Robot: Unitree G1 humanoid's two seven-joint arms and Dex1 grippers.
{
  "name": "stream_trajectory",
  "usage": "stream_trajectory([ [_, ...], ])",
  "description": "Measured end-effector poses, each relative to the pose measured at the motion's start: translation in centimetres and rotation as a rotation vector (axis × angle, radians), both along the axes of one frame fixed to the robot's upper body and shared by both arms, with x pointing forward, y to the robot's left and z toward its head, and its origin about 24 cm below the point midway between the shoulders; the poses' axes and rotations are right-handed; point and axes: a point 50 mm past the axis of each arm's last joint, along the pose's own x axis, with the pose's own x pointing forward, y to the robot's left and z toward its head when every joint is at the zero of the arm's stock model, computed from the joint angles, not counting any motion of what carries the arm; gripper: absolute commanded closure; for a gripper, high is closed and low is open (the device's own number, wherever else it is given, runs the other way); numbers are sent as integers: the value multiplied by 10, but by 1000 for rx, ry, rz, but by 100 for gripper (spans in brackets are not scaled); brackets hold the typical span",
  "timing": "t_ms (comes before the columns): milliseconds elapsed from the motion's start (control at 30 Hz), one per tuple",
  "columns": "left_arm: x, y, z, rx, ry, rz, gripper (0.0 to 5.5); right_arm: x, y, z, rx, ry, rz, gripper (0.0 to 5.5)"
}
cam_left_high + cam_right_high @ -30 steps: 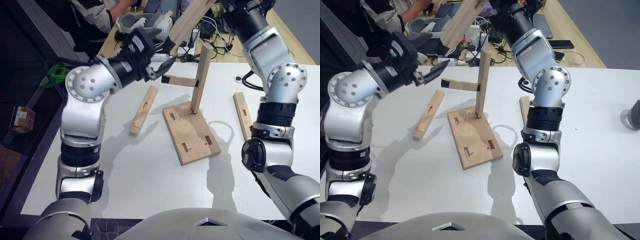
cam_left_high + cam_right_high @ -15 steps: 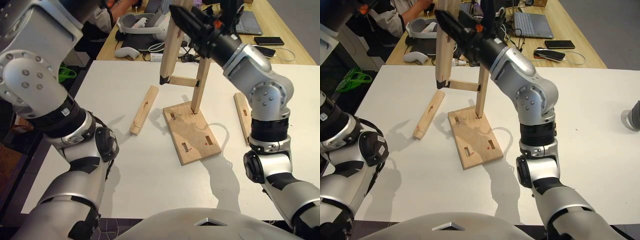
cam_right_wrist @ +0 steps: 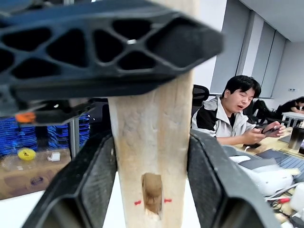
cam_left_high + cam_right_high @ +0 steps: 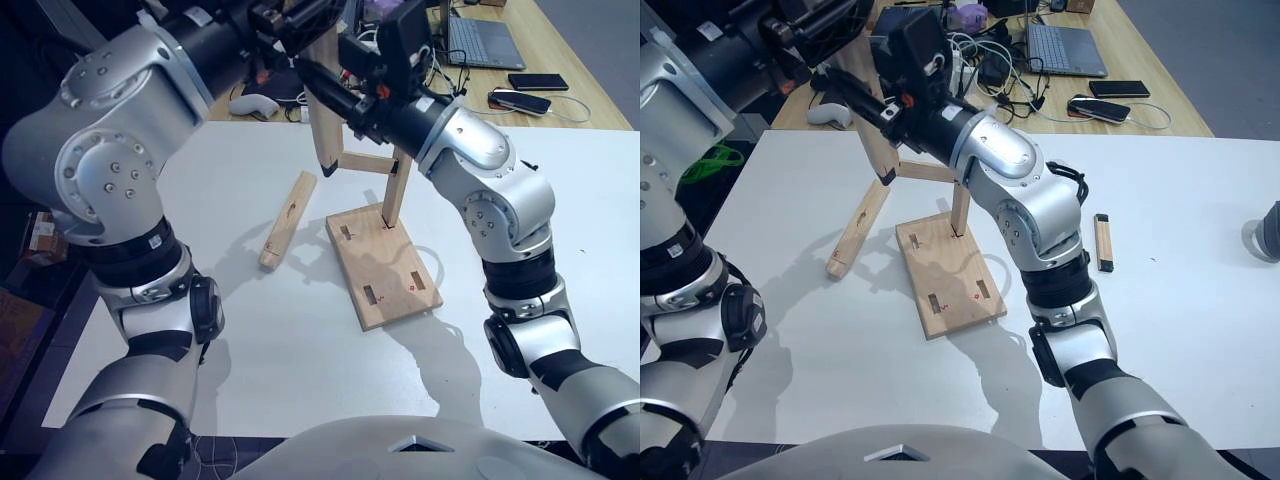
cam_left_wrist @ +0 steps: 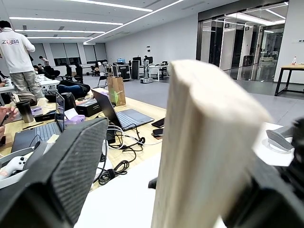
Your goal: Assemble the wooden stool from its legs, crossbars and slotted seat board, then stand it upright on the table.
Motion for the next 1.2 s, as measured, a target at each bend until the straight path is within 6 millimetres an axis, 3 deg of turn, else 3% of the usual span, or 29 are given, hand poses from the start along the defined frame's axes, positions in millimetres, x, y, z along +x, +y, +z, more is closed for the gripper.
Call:
stream_trajectory([
  [500, -1, -3, -14, 49, 10, -32, 444, 1, 2, -3, -156, -217, -86, 345],
  [933, 3, -3, -13, 3, -13, -39, 449, 4, 3, -2, -202, -355, -161, 345],
  [1033, 6, -1, -12, -15, -23, -8, 449, 5, 2, -1, -228, -397, -192, 280],
  [1100, 11, 17, -4, -48, -58, 129, 449, 10, -4, -6, -267, -395, -224, 242],
  [1200, 12, 21, 0, -60, -78, 168, 449, 11, -5, -8, -289, -398, -227, 188],
])
